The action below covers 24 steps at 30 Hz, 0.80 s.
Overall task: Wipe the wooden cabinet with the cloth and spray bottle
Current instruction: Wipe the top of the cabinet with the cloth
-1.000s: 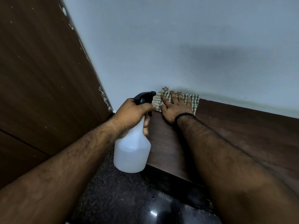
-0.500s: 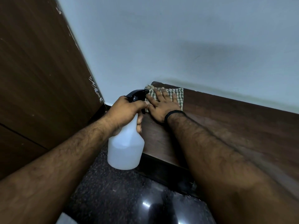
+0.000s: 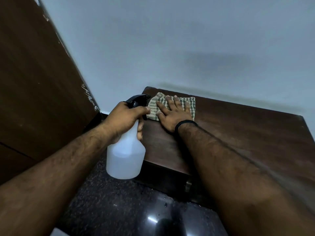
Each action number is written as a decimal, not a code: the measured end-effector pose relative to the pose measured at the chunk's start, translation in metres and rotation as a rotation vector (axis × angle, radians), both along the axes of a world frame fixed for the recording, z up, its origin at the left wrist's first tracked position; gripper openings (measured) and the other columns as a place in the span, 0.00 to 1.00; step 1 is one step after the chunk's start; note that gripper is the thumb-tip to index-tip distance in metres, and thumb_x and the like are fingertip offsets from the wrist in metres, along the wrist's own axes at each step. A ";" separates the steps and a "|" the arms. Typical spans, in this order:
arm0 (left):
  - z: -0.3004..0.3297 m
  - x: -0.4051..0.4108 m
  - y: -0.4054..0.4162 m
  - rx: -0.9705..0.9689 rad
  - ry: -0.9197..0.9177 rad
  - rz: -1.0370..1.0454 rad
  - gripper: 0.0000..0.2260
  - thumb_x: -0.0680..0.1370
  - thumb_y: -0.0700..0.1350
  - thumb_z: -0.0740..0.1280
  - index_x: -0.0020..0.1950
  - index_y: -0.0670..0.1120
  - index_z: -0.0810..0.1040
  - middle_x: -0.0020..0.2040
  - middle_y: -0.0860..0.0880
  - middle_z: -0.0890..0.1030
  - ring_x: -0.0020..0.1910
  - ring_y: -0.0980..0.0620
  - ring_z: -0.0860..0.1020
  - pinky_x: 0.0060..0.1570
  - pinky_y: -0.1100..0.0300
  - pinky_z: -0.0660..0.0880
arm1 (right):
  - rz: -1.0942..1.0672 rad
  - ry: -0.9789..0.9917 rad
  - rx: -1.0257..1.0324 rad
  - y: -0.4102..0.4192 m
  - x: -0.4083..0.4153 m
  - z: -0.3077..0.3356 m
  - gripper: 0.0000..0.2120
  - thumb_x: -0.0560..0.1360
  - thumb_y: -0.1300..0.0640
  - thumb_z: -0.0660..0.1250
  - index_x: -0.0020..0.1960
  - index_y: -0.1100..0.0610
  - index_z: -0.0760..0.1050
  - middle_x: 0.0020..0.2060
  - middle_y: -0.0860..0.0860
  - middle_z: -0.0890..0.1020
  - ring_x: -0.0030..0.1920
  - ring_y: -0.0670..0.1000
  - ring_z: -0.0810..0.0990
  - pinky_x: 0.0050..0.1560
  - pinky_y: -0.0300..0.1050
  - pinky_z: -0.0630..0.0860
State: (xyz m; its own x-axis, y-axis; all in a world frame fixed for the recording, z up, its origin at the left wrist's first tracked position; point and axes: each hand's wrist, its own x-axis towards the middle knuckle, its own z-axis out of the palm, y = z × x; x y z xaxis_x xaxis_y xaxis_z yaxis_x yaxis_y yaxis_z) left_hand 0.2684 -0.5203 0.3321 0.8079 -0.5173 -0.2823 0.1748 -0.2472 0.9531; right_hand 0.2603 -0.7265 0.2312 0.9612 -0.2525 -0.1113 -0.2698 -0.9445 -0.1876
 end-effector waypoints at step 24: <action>-0.007 -0.143 -0.156 -0.006 0.023 -0.288 0.15 0.82 0.42 0.70 0.59 0.30 0.77 0.25 0.40 0.74 0.19 0.43 0.75 0.35 0.47 0.79 | -0.425 0.050 -0.016 -0.207 -0.223 0.003 0.28 0.79 0.33 0.41 0.79 0.31 0.43 0.82 0.45 0.40 0.80 0.50 0.35 0.76 0.63 0.32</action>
